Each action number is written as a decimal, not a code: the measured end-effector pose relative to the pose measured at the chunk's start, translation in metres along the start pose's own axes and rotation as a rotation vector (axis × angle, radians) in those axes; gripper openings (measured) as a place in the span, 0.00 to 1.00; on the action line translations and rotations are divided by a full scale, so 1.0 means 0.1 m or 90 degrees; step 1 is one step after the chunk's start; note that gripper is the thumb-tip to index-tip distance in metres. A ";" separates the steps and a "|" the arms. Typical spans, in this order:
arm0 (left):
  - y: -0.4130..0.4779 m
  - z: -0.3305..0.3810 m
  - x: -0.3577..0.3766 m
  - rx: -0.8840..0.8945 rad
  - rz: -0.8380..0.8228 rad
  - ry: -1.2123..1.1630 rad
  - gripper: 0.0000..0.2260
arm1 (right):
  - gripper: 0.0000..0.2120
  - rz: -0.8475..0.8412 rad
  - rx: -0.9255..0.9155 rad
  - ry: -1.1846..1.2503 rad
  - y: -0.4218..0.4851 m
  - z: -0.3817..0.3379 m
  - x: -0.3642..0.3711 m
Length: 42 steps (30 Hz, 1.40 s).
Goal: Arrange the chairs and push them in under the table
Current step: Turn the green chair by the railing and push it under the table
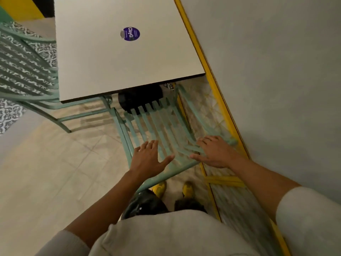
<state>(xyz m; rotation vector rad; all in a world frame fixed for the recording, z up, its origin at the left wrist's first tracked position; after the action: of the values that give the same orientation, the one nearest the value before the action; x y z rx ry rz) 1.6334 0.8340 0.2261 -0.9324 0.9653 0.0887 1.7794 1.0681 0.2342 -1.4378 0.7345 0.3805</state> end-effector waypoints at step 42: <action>0.39 0.03 0.56 -0.084 0.001 -0.018 0.20 | 0.27 0.029 -0.163 0.064 0.76 0.28 0.38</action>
<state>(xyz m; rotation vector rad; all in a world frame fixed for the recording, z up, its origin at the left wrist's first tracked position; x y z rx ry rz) 1.6512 0.8429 0.1606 -1.0491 0.9420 0.1689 1.7644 1.0980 0.1512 -1.6931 0.8224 0.4520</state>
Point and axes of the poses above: each hand's wrist, its own y-axis towards the middle knuckle, its own x-axis out of the palm, z = x × y, the point moved 4 cm from there along y, towards the middle knuckle, and after that the axes turned 15 degrees about -z, right-handed, at the moved point
